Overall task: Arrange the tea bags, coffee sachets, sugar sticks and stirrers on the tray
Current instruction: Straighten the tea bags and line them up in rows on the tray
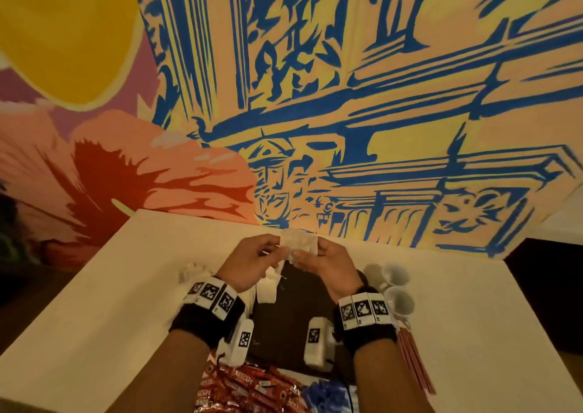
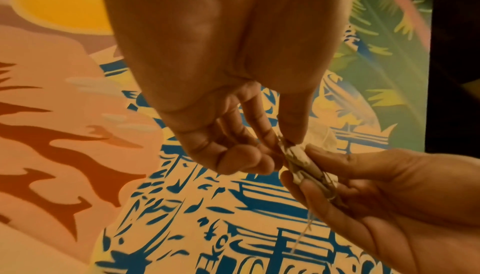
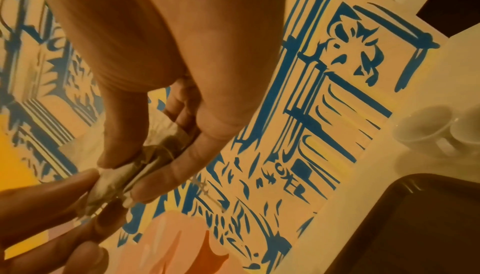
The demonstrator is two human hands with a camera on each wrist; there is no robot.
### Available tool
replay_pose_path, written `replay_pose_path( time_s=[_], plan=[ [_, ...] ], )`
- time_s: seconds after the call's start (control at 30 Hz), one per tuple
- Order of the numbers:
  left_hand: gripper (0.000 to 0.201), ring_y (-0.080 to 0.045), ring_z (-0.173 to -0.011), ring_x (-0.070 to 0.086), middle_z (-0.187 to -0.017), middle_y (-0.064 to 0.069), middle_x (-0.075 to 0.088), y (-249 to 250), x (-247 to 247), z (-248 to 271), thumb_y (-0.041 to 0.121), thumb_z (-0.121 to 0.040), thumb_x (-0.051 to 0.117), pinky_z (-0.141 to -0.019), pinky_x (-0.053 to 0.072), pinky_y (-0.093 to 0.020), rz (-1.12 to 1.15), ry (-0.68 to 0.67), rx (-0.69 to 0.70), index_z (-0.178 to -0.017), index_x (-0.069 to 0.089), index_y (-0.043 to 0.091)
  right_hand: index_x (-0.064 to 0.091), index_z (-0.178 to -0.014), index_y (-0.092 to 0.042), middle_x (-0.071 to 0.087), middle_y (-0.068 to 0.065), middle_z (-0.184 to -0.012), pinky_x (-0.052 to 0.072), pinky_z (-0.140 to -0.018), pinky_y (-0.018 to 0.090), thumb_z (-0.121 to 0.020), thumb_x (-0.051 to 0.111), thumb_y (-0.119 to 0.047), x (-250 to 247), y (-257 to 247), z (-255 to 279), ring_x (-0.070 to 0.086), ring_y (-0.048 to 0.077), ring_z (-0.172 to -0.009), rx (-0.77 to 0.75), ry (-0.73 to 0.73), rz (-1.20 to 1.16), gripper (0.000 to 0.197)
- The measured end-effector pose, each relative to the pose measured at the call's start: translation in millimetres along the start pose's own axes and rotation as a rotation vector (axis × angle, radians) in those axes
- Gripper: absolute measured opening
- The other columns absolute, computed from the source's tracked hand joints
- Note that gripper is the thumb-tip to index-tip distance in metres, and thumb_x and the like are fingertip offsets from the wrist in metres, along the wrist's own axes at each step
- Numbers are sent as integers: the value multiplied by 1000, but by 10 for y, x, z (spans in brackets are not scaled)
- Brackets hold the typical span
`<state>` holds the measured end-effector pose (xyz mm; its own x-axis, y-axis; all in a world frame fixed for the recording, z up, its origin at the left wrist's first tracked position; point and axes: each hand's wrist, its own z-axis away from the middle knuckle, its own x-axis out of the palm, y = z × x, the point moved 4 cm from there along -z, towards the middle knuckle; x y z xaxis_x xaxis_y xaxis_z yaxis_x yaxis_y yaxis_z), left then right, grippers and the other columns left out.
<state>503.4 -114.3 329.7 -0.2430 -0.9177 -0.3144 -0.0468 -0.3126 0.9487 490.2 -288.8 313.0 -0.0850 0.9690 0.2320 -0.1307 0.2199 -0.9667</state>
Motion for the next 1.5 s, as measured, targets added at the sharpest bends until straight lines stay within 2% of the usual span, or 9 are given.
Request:
replay_pose_path(
  time_s=[0.23, 0.33, 0.47, 0.7, 0.9, 1.03, 1.2, 1.33, 1.5],
  plan=[
    [13, -1, -59, 57, -72, 9, 67, 386, 133, 240, 20, -93, 70, -52, 44, -21, -42, 92, 108, -103, 73, 14, 74, -96, -4, 72, 27, -104, 58, -86, 45, -82, 80, -3, -73, -186, 257, 69, 29, -87, -73, 13, 80, 15],
    [11, -2, -62, 60, -73, 9, 70, 429, 215, 332, 20, -93, 69, -54, 46, -22, -52, 99, 100, -101, 72, 12, 77, -93, -12, 76, 19, -97, 54, -71, 40, -84, 81, -13, -139, -224, 388, 68, 28, -79, -82, 48, 111, 10],
    [14, -8, -72, 67, -77, 2, 73, 449, 331, 462, 20, -95, 67, -57, 51, -26, -31, 113, 90, -102, 70, 8, 77, -96, -13, 77, 12, -95, 52, -65, 34, -86, 80, -21, -262, -248, 531, 66, 28, -80, -77, 76, 117, 13],
    [20, -22, -75, 69, -90, -12, 75, 474, 482, 576, 16, -92, 71, -58, 53, -26, 56, 110, 88, -111, 68, 11, 72, -104, -8, 77, 15, -98, 54, -68, 36, -81, 84, -21, -329, -286, 685, 68, 28, -81, -41, 43, 79, 29],
    [15, -10, -60, 65, -78, 1, 73, 507, 457, 540, 16, -92, 71, -57, 52, -23, 9, 125, 81, -105, 70, 10, 72, -108, -10, 77, 11, -100, 59, -74, 35, -90, 75, -27, -434, -317, 627, 72, 24, -85, -36, 97, -16, 25],
    [6, -14, -70, 66, -84, -3, 73, 424, 373, 456, 20, -94, 68, -61, 56, -30, -25, 159, 59, -97, 72, 15, 70, -102, -15, 76, 5, -99, 62, -82, 39, -96, 68, -25, -541, -304, 524, 73, 20, -93, -12, 205, -79, 11],
    [25, -27, -76, 70, -84, -12, 71, 205, 123, 345, 30, -99, 60, -69, 62, -42, -137, 293, -38, -89, 73, 12, 67, -100, -16, 70, 10, -115, 59, -91, 39, -104, 55, -19, -570, -243, 391, 67, 24, -107, 46, 211, -68, 13],
    [38, -24, -73, 72, -93, -22, 69, 3, -56, 270, 40, -100, 56, -76, 60, -51, -144, 321, -117, -88, 71, 6, 70, -99, -14, 73, 5, -104, 60, -88, 37, -102, 58, -15, -514, -279, 297, 68, 23, -102, 60, 135, -68, 12],
    [41, -39, -87, 67, -104, -30, 64, -47, -99, 154, 33, -101, 56, -63, 61, -32, -131, 286, -105, -92, 70, -4, 74, -106, -9, 77, 11, -108, 57, -97, 40, -93, 68, -19, -219, -211, 205, 71, 28, -107, 115, -177, 146, 17]
  ],
)
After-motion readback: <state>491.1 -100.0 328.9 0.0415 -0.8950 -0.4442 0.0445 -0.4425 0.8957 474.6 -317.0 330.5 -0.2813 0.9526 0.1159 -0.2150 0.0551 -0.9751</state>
